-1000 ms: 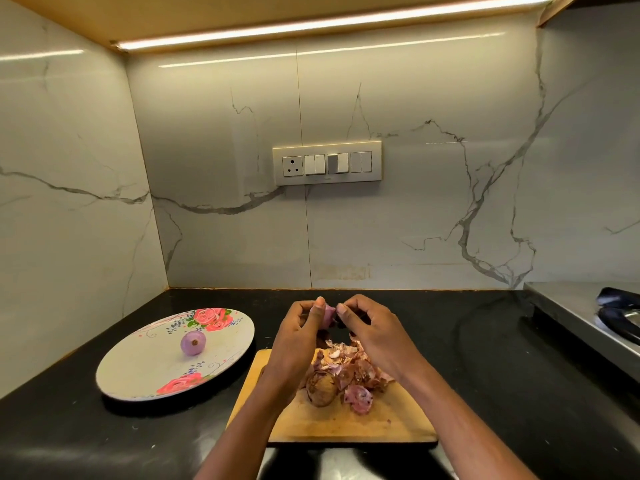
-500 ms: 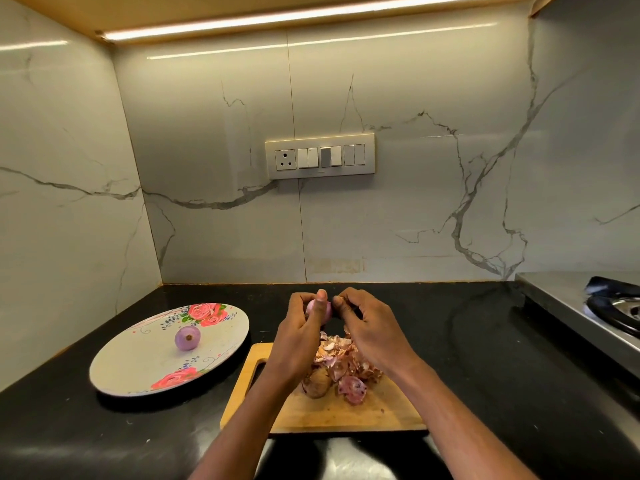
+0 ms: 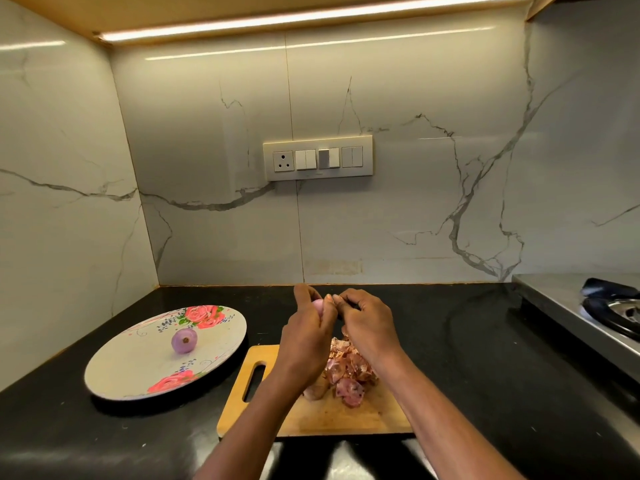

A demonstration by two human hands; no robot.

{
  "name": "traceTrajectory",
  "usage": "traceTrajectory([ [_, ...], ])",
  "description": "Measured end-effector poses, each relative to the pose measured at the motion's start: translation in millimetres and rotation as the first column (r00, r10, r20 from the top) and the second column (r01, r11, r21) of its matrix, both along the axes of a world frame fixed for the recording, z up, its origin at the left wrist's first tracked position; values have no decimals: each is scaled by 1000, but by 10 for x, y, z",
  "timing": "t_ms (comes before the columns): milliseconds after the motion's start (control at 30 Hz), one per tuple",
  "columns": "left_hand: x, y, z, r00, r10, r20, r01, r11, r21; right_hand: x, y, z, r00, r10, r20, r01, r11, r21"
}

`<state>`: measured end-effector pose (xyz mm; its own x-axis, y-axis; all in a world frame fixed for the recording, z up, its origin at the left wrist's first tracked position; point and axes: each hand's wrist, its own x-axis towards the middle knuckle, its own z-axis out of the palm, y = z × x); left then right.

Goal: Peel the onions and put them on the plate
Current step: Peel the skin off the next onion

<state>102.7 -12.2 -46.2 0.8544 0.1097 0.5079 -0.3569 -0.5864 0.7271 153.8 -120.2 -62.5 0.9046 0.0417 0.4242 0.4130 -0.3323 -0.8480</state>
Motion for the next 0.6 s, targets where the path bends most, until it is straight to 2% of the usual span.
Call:
traceTrajectory([
  [100,-135,10,-10,996,-48,81,55,994,-93,212,-414,41,938,-340,-71,342,940,11],
  [133,-160,55,-9,996,-53,71,62,990,-127,239,-558,15,914,-399,-79,399,917,-7],
  [167,-156,112,1,997,-48,65,60,980,-188,238,-610,29,923,-384,-28,382,922,-60],
  [233,-115,127,49,995,-99,30,103,951,-293,161,-551,49,972,-232,28,234,963,-136],
  [367,-81,134,64,992,-124,-34,108,949,-295,-1,-234,133,997,72,18,-72,997,-41],
  [433,-59,169,37,992,-116,-55,96,954,-284,18,-237,105,991,132,-13,-132,991,-37],
  [600,-34,189,41,989,-115,-90,80,944,-321,3,-320,73,974,224,4,-217,947,-236],
])
